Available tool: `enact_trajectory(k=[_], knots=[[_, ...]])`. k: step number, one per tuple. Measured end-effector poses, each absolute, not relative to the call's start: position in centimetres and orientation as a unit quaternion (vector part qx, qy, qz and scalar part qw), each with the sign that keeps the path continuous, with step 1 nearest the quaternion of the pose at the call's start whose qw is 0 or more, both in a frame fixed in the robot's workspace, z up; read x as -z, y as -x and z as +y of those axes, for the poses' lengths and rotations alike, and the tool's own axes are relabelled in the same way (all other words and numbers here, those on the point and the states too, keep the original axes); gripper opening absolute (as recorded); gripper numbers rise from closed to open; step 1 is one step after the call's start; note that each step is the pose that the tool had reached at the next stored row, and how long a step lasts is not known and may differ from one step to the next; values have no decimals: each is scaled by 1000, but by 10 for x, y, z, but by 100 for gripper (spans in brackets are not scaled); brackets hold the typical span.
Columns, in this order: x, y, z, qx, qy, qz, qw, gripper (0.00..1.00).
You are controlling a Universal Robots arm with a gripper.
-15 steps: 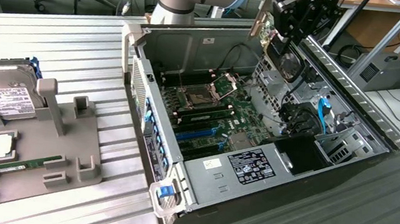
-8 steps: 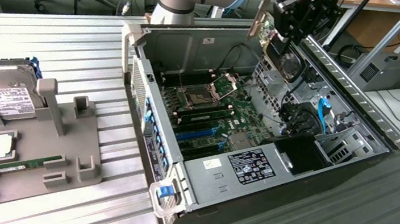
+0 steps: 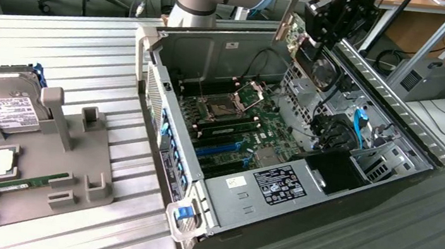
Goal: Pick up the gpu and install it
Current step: 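Insert the gpu into the slot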
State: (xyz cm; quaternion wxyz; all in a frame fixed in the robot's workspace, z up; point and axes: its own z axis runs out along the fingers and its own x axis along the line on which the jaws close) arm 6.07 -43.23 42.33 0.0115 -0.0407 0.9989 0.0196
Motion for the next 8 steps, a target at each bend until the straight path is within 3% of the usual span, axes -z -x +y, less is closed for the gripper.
enact_trajectory(k=[8], knots=[[-423,-61,-432,-20,71,997,11,27]])
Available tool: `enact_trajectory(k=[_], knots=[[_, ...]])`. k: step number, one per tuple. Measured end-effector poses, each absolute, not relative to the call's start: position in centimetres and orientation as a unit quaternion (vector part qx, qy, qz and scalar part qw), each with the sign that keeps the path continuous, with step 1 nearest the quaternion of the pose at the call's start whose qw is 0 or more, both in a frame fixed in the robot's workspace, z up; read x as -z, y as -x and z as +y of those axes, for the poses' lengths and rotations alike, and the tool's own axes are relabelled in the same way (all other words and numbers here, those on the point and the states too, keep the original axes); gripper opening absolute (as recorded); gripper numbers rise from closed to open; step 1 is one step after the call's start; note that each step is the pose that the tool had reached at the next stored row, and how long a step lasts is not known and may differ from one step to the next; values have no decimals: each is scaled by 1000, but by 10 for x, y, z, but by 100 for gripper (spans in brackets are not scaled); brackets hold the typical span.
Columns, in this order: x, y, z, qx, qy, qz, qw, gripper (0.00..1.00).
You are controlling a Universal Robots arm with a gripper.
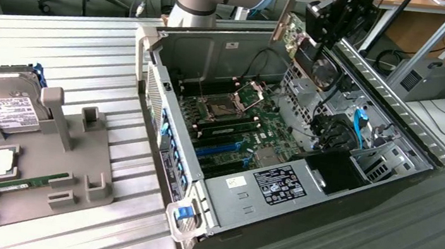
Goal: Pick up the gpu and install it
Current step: 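Insert the gpu into the slot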
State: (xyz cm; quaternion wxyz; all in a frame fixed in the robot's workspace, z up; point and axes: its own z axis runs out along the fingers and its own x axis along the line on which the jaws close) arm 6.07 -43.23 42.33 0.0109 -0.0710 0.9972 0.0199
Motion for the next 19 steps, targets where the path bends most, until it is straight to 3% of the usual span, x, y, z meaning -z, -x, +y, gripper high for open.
enact_trajectory(k=[19], knots=[[-423,-61,-432,-21,168,986,9,27]])
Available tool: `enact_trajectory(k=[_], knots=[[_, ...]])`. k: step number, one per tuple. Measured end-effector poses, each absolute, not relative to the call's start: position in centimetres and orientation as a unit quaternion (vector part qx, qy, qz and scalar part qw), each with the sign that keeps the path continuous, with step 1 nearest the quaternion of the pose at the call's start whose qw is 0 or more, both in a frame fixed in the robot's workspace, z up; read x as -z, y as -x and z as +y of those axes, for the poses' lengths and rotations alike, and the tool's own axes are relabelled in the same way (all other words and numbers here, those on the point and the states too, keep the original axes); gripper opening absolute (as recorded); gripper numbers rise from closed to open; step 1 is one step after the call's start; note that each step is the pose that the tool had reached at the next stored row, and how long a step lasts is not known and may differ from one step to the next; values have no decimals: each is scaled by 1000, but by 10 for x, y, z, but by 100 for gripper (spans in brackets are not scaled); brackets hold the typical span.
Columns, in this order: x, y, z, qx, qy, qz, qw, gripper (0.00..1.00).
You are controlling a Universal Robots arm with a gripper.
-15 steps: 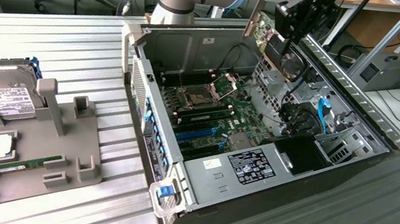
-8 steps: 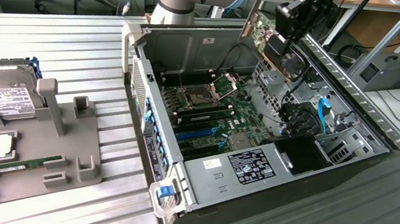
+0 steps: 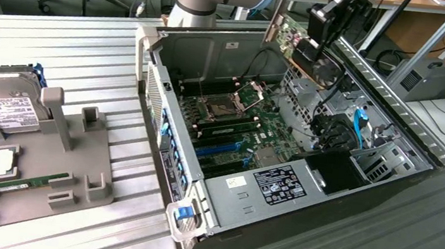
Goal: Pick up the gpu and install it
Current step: 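Insert the gpu into the slot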
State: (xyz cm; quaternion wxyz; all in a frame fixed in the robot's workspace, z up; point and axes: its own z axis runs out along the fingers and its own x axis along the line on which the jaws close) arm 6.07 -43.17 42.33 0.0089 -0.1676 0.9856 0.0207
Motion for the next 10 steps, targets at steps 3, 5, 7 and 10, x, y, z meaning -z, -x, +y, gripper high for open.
enact_trajectory(k=[3,5,7,10], knots=[[-423,-61,-431,-21,184,983,9,27],[-423,-61,-431,-21,193,981,8,27],[-423,-61,-431,-21,203,979,8,27],[-423,-61,-431,-21,218,976,8,27]])
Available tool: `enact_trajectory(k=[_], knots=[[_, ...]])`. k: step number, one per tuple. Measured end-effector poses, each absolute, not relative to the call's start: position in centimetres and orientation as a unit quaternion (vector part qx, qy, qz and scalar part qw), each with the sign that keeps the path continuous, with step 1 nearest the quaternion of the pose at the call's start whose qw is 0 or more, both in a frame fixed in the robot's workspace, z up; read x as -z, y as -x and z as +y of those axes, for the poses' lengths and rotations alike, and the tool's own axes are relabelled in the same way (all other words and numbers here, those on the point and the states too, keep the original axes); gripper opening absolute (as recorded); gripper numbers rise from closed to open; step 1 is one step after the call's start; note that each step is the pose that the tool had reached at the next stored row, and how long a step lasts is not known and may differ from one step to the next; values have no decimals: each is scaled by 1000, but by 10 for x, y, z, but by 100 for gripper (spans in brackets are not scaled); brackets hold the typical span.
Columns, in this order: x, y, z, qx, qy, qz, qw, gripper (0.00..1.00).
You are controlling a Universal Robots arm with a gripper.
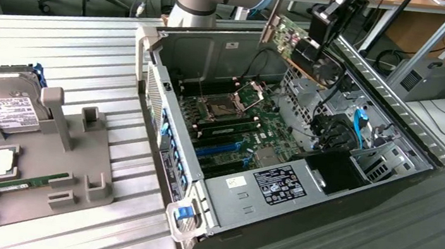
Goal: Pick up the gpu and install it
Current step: 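Insert the gpu into the slot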
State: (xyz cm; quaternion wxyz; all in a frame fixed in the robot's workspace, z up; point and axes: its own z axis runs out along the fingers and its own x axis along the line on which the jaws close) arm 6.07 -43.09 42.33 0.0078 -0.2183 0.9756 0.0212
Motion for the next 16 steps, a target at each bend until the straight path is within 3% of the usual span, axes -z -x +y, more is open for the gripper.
enact_trajectory(k=[16], knots=[[-423,-61,-430,-22,321,947,6,27]])
